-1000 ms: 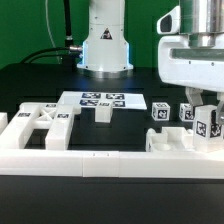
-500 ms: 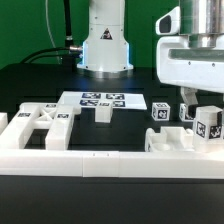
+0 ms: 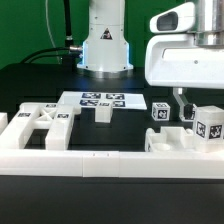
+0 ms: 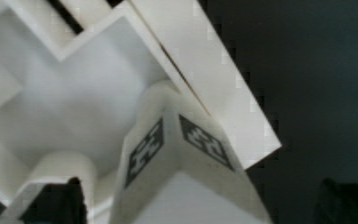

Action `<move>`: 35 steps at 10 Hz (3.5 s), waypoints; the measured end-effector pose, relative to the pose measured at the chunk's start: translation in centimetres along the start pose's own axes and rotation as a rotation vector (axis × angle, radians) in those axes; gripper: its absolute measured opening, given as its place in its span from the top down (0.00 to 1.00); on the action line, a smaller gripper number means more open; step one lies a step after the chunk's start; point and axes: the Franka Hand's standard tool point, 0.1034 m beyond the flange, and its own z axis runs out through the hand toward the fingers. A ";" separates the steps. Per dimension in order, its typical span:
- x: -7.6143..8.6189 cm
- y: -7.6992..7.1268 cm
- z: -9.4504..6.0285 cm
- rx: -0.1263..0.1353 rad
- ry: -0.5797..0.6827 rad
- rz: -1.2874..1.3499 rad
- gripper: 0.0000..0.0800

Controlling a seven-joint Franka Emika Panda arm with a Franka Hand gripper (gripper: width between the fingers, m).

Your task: Assemble chair

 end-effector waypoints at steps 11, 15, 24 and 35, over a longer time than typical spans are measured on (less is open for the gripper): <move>0.2 0.5 0.2 -0.036 0.007 -0.534 0.64; 0.5 1.2 0.2 -0.040 0.016 -0.155 0.64; -1.2 4.2 -2.5 -0.041 0.031 -0.057 0.19; -8.1 16.0 -3.4 -0.073 0.058 -0.437 0.19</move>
Offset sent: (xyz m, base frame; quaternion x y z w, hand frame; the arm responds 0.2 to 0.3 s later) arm 0.0009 0.0043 0.0014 -0.0072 0.0042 -0.2605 0.9654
